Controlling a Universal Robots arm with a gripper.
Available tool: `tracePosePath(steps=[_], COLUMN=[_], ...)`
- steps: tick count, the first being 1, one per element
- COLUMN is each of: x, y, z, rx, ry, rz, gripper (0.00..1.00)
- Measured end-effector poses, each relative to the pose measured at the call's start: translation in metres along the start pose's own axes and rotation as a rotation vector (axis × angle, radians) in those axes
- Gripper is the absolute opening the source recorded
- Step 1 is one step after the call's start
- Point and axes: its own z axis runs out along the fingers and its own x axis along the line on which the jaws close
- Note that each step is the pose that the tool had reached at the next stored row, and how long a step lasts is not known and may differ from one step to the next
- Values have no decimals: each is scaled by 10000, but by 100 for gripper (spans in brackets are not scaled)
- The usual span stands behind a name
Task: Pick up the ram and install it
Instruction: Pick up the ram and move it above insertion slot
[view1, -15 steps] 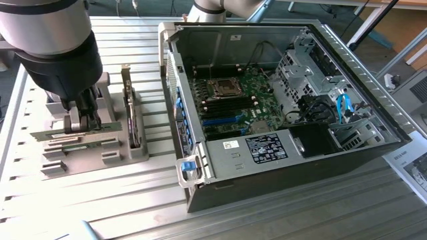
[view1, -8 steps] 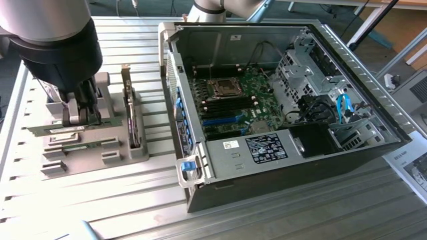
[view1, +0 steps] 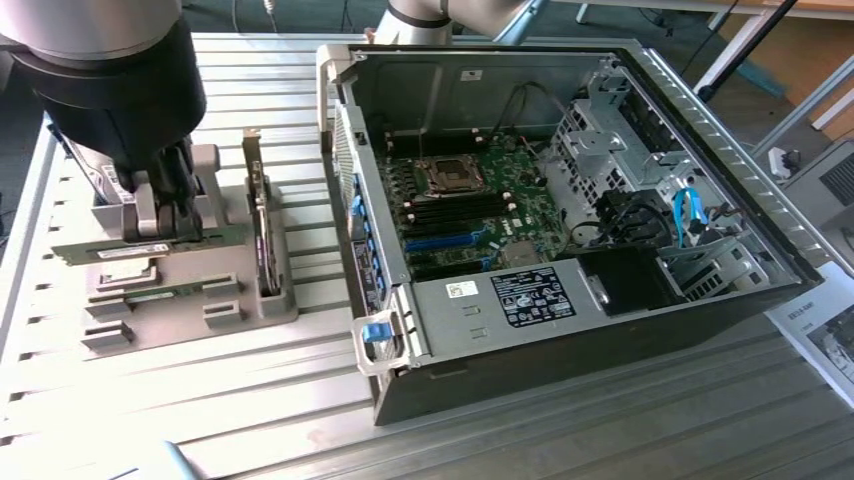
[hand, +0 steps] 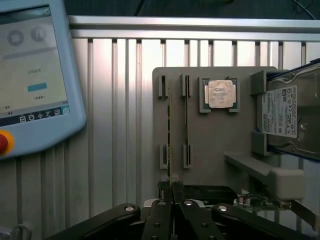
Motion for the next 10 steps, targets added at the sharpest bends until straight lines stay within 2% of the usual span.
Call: tracePosePath(steps=[10], x=[-4], y=[-61], z=[-209], rx=[0], ry=[0], rz=[1], gripper=[12])
